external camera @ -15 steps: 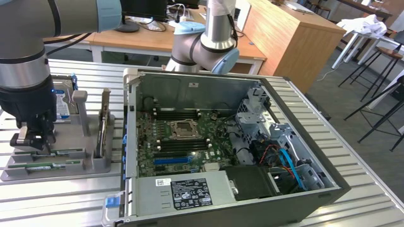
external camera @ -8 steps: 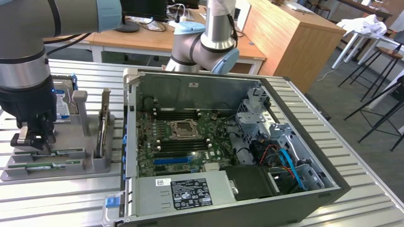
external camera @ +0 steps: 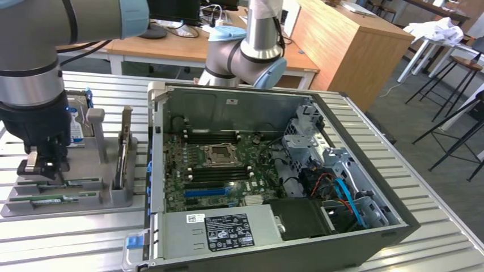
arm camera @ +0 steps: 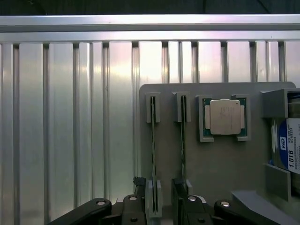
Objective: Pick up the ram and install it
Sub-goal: 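Pick up the ram and move it above insertion slot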
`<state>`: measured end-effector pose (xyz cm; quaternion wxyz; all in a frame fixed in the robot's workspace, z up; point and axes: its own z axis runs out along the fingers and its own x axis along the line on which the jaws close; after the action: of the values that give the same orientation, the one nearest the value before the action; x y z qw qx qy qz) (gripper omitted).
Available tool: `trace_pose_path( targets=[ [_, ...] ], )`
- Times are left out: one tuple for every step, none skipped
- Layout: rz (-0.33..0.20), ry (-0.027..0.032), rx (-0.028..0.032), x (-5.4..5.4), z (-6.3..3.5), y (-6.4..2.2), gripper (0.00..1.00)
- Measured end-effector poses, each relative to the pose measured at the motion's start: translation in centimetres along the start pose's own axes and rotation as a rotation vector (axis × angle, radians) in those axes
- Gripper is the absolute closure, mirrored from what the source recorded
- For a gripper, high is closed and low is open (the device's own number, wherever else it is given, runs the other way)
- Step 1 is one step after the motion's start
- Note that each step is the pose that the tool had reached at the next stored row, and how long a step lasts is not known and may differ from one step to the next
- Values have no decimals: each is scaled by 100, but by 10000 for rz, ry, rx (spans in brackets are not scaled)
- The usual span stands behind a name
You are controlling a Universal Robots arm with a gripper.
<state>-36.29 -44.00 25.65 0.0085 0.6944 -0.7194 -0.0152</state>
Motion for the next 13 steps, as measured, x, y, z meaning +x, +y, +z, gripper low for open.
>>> trace_pose_path(
  targets=[
    [1, -1, 0, 0, 0, -2, 64],
    [2, 0, 0, 0, 0, -2, 64],
    [1, 0, 0, 0, 0, -2, 64],
    [1, 0, 0, 0, 0, -2, 64],
    [0, 0, 0, 0, 0, -3, 64],
    [0, 0, 1, 0, 5, -3, 64],
    [0, -2, 2, 0, 13, -4, 64],
    [0, -1, 1, 0, 21, -4, 64],
    [-1, 0, 0, 0, 30, -4, 64],
    [-1, 0, 0, 0, 41, -4, 64],
    [0, 0, 0, 1, 52, -5, 64],
    [-1, 0, 0, 1, 64, -5, 64],
    [-1, 0, -1, 1, 76, -6, 64]
  ],
)
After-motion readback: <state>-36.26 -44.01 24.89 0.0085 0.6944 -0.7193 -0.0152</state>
